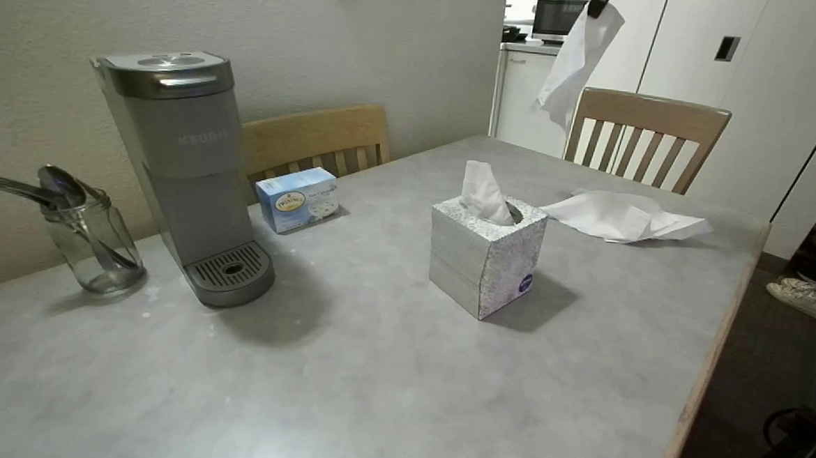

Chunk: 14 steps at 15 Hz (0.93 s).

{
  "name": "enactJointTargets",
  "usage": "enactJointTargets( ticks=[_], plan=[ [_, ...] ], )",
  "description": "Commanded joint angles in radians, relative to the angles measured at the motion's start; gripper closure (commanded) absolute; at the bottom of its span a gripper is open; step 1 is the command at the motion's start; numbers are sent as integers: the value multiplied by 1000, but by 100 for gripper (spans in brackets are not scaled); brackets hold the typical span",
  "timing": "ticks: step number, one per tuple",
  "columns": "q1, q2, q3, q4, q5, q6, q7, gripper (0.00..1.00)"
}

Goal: Remove one tissue square from the box

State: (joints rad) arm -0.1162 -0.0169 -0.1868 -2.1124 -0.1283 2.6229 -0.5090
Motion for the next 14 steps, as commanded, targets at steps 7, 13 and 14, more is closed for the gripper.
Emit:
enactJointTargets(
  ticks=[7, 13, 14],
  plan=[
    [-97, 179, -9, -47, 16, 107, -22, 100],
    [-138, 288, 6, -33, 13, 103, -7, 100],
    [-141, 307, 4, -30, 7, 98, 2, 100]
  ],
)
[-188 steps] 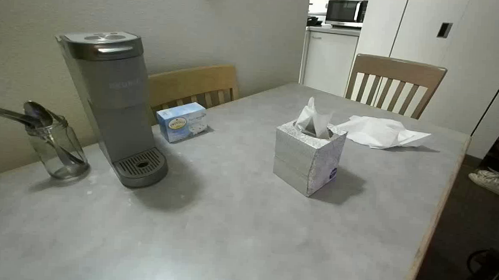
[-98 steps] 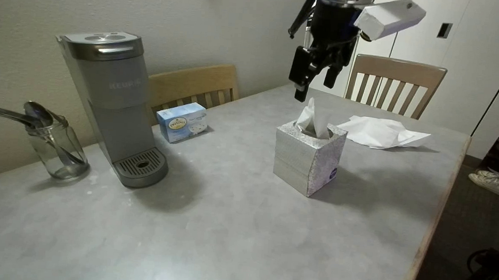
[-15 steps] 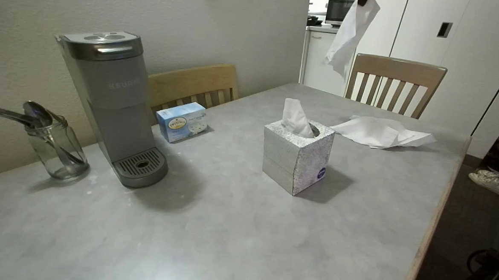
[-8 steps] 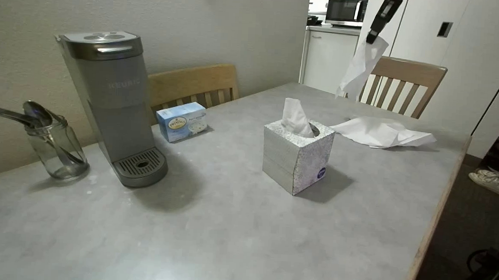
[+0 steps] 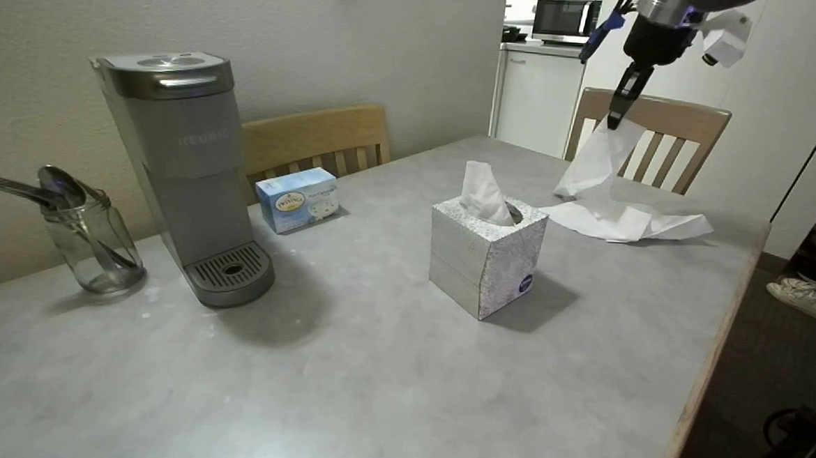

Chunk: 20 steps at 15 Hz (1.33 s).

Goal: Remove one tissue square from the box

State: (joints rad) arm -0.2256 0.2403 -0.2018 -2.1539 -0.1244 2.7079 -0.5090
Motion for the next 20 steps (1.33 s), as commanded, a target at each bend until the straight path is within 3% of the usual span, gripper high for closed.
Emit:
enactJointTargets(
  ticks=[1, 8, 9, 10, 20],
  plan=[
    [-38, 69, 22, 13, 10, 9, 7, 100],
    [-53, 171, 45, -3, 22, -22, 86, 100],
    [-54, 174, 53, -7, 29, -24, 96, 93],
    [-55, 175, 62, -8, 36, -25, 104, 72],
    [42, -55, 65, -54, -18, 11, 232, 3]
  ],
)
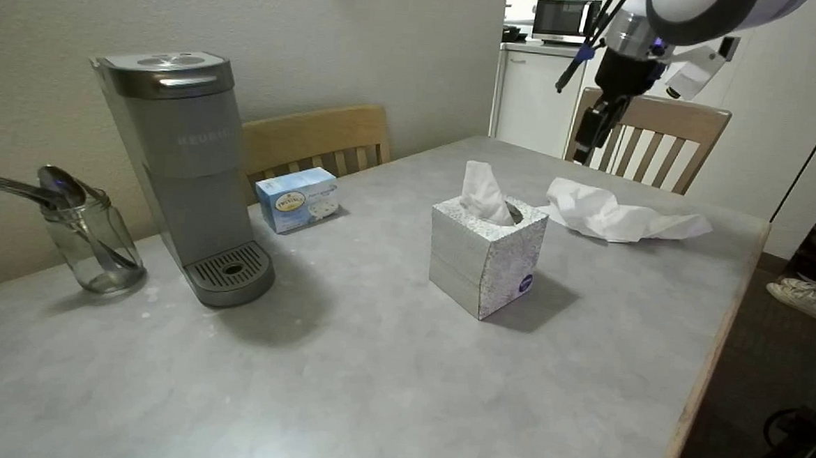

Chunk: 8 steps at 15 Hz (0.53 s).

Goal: Remove one tissue square from the box

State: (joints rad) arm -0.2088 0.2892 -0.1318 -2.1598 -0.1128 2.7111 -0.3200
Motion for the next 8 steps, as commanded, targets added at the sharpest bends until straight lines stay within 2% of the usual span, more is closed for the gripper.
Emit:
enactJointTargets(
  ticks=[1, 8],
  plan=[
    [36, -130, -4, -47, -32, 4, 57, 1],
    [119, -308, 54, -11, 38, -141, 147, 0]
  ],
)
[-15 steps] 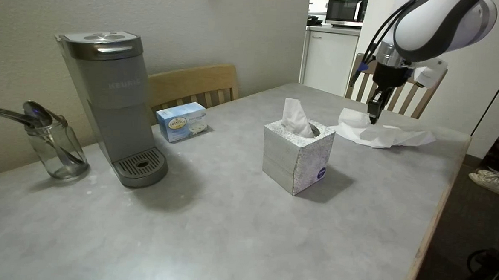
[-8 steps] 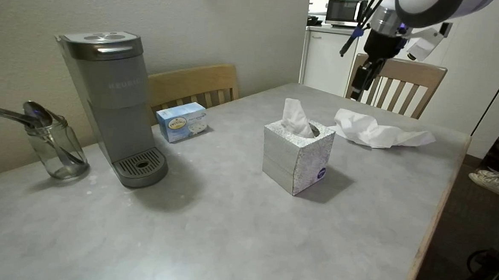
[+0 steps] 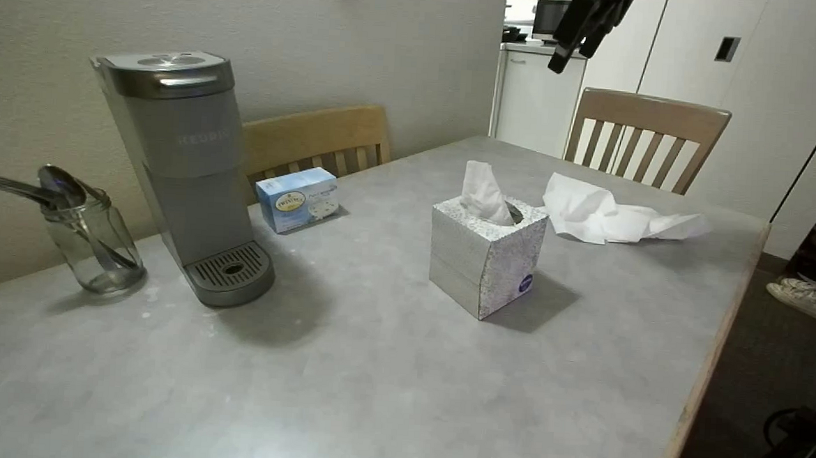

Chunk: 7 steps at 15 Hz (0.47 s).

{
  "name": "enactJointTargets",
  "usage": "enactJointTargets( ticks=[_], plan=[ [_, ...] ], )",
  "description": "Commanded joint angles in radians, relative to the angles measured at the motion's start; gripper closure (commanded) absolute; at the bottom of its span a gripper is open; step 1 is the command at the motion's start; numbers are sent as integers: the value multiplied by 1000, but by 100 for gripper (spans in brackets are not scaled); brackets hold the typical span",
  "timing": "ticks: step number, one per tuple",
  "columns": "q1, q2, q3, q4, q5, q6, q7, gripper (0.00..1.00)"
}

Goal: Remove one tissue square from the box

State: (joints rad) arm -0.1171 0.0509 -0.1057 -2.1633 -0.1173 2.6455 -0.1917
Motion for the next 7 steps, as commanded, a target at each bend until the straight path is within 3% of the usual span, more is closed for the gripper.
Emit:
enactJointTargets(
  ticks=[1, 2, 3, 7],
  plan=[
    [43, -85, 41, 2, 66, -107, 24, 0],
    [61, -97, 56, 9, 115, -132, 2, 0],
    [43, -69, 36, 6, 60, -79, 21, 0],
    [53, -79, 39, 6, 67, -87, 27, 0]
  ],
)
